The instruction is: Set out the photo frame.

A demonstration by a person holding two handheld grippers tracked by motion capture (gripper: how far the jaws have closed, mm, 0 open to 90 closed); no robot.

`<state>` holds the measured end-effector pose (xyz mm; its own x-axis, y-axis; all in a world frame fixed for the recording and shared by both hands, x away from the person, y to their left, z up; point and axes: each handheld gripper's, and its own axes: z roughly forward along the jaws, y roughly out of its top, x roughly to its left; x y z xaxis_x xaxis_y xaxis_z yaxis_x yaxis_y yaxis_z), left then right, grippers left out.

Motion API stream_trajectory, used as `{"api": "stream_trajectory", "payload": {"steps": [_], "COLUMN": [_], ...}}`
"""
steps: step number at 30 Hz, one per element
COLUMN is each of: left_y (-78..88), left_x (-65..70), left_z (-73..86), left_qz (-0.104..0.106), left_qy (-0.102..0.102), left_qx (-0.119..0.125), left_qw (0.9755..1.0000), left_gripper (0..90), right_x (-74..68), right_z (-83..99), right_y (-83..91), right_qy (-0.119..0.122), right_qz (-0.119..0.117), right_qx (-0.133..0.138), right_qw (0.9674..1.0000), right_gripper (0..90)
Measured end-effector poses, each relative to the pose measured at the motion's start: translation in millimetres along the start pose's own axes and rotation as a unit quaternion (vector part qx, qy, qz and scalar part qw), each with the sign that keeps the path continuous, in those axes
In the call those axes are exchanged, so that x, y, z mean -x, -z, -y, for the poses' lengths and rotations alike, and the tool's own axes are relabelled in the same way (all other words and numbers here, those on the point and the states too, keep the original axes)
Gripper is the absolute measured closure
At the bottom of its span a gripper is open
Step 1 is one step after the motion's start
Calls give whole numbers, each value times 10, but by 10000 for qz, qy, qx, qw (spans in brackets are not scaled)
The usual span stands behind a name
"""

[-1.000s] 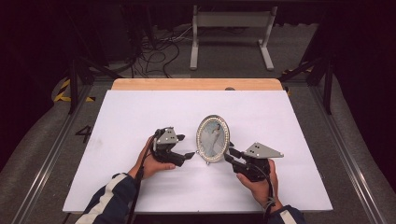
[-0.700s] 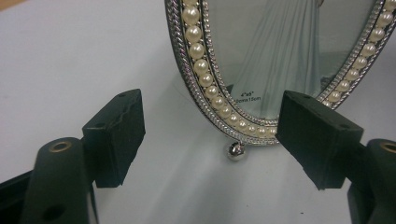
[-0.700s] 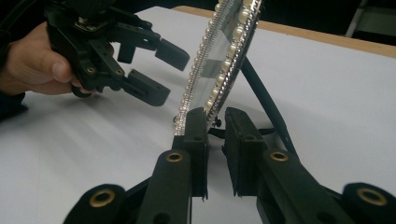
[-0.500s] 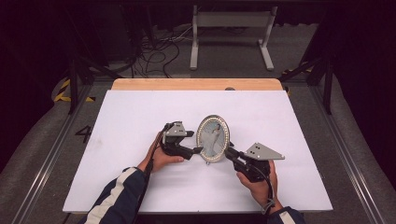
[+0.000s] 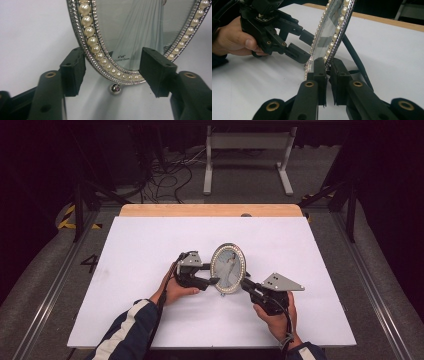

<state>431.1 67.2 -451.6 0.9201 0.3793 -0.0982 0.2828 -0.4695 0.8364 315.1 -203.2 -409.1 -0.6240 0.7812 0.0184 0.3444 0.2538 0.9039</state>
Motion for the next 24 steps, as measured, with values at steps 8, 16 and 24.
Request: {"api": "stream_trajectory", "payload": {"steps": [8, 16, 24], "left_y": [56, 141, 192], "left_x": [13, 33, 47], "left_z": [10, 52, 105], "left_qz": [-239, -240, -260], "left_qy": [44, -32, -98], "left_qx": [-127, -138, -168], "left_qw": [9996, 9996, 9995], "left_gripper": [564, 566, 541], "right_x": [28, 73, 81], "right_z": [-6, -6, -46], "right_y": [-20, -44, -116], "right_qy": [-52, -180, -163], "right_qz": [26, 63, 52], "right_qx": [-14, -43, 11], "right_qw": [10000, 9998, 9999], "right_gripper": [840, 839, 834]}}
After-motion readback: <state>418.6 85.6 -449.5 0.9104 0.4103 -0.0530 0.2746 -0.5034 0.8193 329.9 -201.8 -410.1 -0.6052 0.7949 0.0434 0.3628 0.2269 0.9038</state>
